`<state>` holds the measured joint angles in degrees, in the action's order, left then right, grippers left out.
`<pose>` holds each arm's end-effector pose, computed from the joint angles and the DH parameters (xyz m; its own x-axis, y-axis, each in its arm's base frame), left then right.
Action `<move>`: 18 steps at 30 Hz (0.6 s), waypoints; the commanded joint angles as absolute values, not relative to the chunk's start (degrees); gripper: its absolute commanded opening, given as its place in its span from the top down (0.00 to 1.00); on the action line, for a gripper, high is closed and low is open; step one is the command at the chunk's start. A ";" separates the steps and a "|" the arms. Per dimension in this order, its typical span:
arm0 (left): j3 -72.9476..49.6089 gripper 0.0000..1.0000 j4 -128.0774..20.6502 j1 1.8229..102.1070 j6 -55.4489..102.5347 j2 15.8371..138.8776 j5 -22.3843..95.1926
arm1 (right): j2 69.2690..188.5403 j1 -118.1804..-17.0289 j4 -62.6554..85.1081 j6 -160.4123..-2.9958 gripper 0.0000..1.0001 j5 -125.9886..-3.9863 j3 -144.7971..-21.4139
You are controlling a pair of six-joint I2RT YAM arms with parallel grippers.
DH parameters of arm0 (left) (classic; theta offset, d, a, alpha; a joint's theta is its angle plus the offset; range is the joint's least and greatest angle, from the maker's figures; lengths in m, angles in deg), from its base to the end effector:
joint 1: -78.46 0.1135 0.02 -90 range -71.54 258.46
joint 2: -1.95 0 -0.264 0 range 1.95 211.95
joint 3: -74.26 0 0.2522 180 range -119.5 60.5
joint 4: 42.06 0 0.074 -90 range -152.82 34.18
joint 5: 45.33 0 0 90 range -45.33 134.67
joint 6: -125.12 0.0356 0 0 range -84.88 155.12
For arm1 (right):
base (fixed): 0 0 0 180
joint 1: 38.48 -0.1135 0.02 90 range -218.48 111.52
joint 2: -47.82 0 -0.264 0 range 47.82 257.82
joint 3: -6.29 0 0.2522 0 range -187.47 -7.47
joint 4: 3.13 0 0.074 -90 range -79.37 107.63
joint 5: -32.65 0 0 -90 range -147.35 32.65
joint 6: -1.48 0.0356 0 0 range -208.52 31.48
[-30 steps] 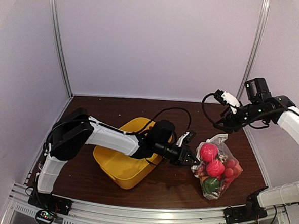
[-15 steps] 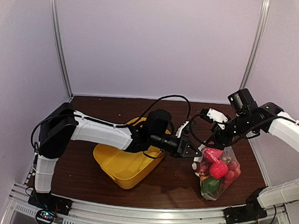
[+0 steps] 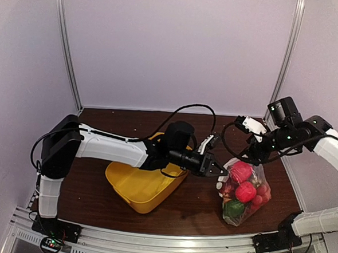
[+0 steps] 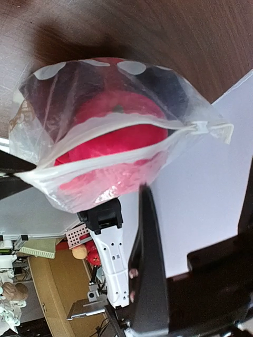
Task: Place the food in the zip-top bag and seal the zipper
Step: Adjust the zipper food storage bag at the center of the board.
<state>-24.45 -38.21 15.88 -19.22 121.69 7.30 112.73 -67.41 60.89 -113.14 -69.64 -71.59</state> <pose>0.2037 -0.4397 0.2220 -0.8694 0.2737 -0.4113 0.4564 0.1263 -0.8808 0.1908 0.1141 0.3246 -0.3731 -0.6713 -0.6405 -0.8197 0.5618 -0.1114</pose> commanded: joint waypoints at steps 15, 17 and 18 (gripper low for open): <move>-26.17 1.00 -33.17 15.80 -19.07 117.78 6.18 | 110.32 -69.64 63.54 -114.77 0.01 -68.80 -66.69; -26.32 1.00 -32.17 15.80 -19.69 117.64 5.83 | 112.55 -69.19 60.22 -111.86 0.01 -58.73 -65.06; -26.37 1.00 -32.03 15.80 -19.59 117.52 5.96 | 113.92 -68.56 59.67 -110.76 0.01 -54.31 -64.97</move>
<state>-25.32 -39.15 15.83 -18.68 120.54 7.28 110.41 -69.04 64.76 -115.17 -71.43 -67.70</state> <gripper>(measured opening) 0.019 0.987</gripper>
